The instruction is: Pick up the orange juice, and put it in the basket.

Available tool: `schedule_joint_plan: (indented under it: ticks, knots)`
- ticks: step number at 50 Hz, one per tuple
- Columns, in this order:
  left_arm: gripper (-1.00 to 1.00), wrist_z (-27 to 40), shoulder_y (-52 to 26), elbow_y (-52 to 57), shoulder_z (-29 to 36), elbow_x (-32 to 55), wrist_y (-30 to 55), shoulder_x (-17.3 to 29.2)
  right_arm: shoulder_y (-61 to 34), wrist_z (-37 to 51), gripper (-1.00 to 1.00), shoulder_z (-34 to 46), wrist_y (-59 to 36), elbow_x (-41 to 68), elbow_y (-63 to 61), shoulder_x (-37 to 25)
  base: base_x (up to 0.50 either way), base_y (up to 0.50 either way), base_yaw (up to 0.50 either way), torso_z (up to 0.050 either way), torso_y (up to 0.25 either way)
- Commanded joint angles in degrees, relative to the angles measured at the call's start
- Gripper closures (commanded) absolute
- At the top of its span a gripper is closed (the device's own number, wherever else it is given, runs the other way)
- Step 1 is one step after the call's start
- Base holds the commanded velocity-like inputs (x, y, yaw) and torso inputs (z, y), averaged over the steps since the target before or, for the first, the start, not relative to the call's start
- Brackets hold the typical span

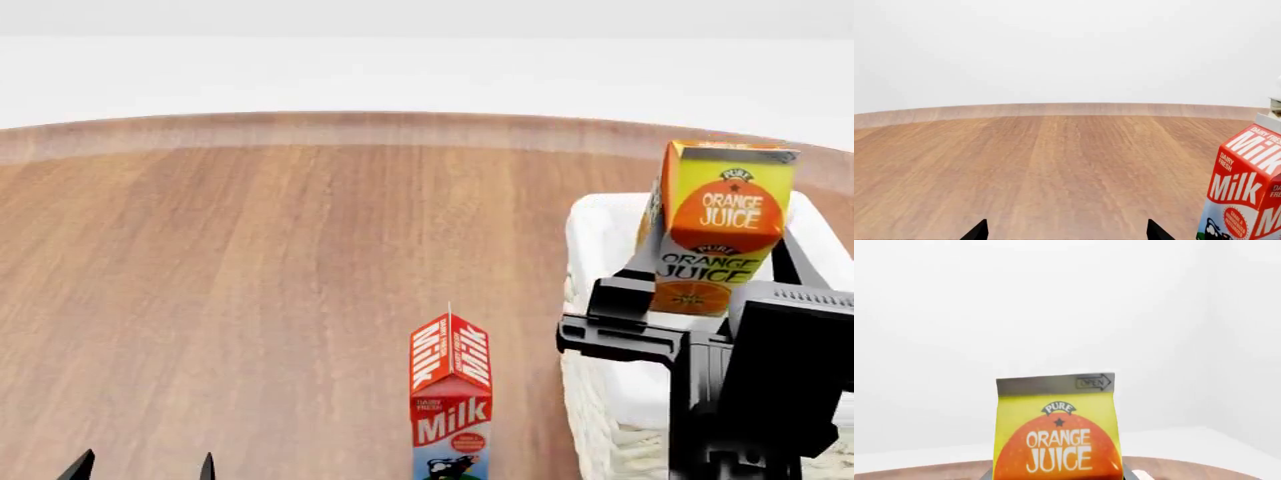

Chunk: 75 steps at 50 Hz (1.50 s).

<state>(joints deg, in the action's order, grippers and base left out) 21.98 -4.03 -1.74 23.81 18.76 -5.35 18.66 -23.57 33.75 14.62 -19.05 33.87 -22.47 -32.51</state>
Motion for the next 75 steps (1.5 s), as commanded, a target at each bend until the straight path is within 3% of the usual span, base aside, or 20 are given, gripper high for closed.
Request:
schedule_joint_plan:
  ticks: [1, 75]
  knots:
    - [-1.0, 0.1, -0.04, -0.02, 0.13, 0.09, -0.05, 0.08, -0.82, -2.07, 1.0, 1.71, 2.44, -5.66, 4.92, 1.57, 0.0, 0.0, 0.0, 0.0, 0.0]
    - [-1.0, 0.71, -0.29, -0.11, 0.9, 0.6, -0.36, 0.59, -6.15, -5.0, 1.0, 3.11, 8.97, -9.59, 25.75, 6.36, 0.0, 0.0, 0.0, 0.0, 0.001]
